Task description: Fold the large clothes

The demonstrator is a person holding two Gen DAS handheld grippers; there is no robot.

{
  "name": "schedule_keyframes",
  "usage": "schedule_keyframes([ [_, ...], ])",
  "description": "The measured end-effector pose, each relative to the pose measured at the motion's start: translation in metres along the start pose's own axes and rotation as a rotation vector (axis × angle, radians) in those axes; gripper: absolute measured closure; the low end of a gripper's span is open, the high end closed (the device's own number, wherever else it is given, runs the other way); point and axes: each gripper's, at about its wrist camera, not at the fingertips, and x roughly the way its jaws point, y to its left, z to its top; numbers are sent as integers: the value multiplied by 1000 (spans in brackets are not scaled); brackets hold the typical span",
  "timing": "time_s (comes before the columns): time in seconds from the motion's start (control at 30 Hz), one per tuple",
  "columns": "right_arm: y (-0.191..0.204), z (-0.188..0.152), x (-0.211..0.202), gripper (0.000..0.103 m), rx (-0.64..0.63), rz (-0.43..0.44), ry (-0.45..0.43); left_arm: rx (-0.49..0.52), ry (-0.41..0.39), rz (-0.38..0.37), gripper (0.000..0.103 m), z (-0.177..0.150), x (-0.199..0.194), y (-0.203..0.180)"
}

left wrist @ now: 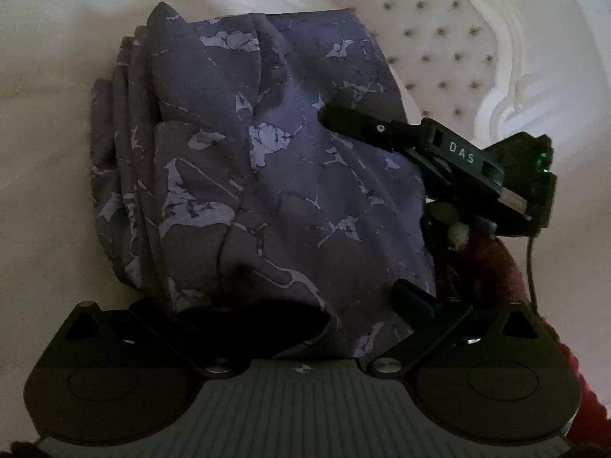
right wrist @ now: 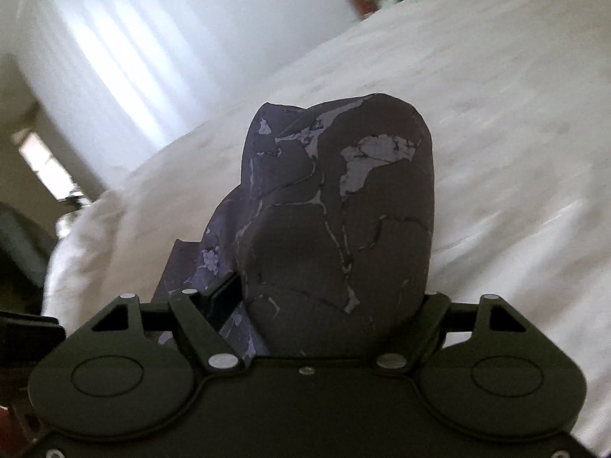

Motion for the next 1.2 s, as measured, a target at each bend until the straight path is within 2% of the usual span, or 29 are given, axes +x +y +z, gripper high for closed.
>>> schedule_keyframes([
  [0.1,-33,17,-19,22,21,-88,-33,9,12,-13,2,26,40,-8],
  [0.17,-57,22,-24,21,57,-137,-48,20,13,21,2,36,56,-10],
  [0.2,-66,22,-23,17,79,-163,-46,18,18,56,3,36,61,-9],
  [0.23,-76,19,-19,15,99,-207,-36,11,24,88,3,36,66,-8],
  [0.27,-76,15,-10,8,107,-251,-13,6,34,107,3,35,69,-4],
  [0.33,-85,2,6,4,101,-338,38,28,24,100,4,29,68,-2],
  [0.37,-86,-5,10,2,100,-350,29,63,22,114,8,25,65,-4],
  [0.43,-86,-12,13,2,111,-352,16,108,20,127,9,21,59,-3],
  [0.6,-70,-1,6,2,68,-410,6,108,12,170,9,9,47,-10],
  [0.9,-40,-36,-47,1,19,-471,-134,205,-28,316,9,-5,17,-28],
  [1.03,-26,-53,-46,1,9,-497,-96,261,-46,380,9,-10,6,-40],
  [1.2,-4,-76,-35,0,12,-470,-66,332,-70,463,9,-18,-6,-55],
])
